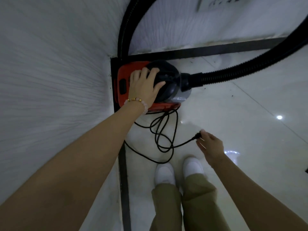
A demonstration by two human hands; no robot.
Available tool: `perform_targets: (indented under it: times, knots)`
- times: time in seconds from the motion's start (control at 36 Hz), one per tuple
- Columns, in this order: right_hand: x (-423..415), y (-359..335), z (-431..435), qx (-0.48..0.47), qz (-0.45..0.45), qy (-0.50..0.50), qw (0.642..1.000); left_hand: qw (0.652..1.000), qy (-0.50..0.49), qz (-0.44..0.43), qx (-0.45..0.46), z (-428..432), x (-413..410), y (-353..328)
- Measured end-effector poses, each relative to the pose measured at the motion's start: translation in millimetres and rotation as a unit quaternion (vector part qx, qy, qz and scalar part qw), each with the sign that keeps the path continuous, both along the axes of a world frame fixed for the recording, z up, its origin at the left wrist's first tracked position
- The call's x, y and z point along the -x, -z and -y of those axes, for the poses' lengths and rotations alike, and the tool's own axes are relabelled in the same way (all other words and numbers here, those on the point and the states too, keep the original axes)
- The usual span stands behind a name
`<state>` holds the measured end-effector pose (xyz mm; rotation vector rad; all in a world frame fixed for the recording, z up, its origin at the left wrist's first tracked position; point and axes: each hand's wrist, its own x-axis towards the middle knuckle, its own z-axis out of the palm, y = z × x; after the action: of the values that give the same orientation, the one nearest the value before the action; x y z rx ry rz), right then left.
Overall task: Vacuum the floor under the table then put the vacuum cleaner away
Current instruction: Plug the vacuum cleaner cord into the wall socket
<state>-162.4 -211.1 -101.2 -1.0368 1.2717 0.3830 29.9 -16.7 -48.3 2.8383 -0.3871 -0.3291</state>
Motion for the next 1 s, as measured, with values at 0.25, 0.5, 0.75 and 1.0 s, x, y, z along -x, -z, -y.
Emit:
perform_targets:
  times: [0.25,0.5,0.75,1.0]
  knots:
    - [-13,-78,55,-0.068,0.063,0.049,0.994,0.98,0.012,-0.177,-0.089,10,-17,-34]
    - [-17,-118,113,-0.024,0.035,0.13,0.991,0.967,0.004,-0.23,-0.11,36,-20,-55]
    - [-43,-136,215,-0.076,0.076,0.191,0.976,0.971,-0.028,-0.214,-0.107,60,-13,-57]
    - [-88,-129,286,-0.1,0.181,0.125,0.97,0.97,-0.111,-0.176,-0.125,74,-8,-39]
